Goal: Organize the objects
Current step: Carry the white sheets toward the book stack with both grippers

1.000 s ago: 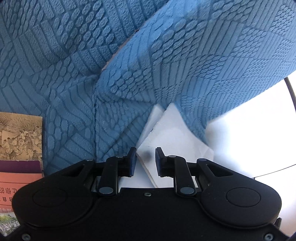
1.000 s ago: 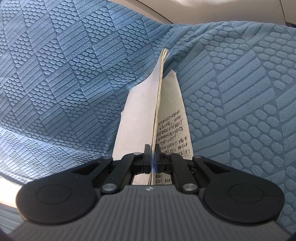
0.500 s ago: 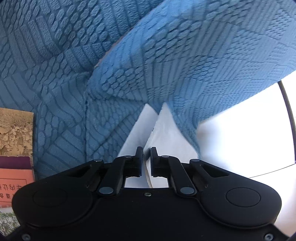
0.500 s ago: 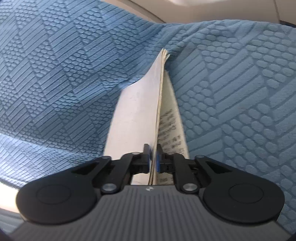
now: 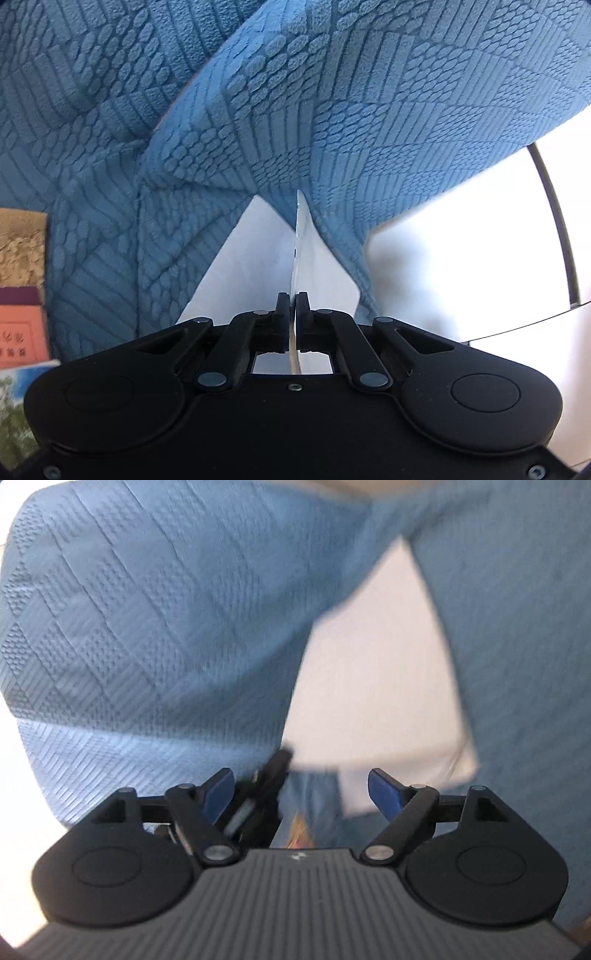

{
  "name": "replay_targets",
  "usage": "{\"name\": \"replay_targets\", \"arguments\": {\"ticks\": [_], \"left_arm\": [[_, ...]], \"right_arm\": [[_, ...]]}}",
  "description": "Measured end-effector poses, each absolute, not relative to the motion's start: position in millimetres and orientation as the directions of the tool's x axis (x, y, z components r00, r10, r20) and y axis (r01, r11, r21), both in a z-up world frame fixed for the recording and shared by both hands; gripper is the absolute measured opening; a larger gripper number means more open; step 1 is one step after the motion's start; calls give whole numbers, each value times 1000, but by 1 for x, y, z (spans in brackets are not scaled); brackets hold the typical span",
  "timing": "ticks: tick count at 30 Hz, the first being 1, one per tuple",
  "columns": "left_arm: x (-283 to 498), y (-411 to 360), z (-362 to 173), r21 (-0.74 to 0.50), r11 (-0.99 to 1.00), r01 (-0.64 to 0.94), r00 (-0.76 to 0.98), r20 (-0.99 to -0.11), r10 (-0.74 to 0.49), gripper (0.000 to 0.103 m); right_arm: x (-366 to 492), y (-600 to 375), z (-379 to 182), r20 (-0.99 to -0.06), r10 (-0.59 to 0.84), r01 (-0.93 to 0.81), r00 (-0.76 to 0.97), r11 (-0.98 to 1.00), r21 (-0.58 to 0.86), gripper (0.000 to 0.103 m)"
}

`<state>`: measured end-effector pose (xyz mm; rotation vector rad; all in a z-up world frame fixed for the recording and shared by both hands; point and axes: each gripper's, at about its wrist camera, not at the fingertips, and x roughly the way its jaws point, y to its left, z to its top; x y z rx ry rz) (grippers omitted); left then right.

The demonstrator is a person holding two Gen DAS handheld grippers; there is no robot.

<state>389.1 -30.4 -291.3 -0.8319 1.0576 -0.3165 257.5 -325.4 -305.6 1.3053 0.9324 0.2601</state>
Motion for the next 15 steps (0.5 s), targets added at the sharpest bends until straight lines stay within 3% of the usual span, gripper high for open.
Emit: {"name": "replay_targets", "arguments": {"ticks": [8,15], "left_arm": [[378,-26,-276,-765,622,-166,488,-612,-622,1],[367,-20,-262,-784,598,-166,482,-593,-644,1]], "right_arm": [[271,-293,-335,-417,677,397,606,196,897,82],[275,-309,-339,-440,586,412,680,191,891,82]]}}
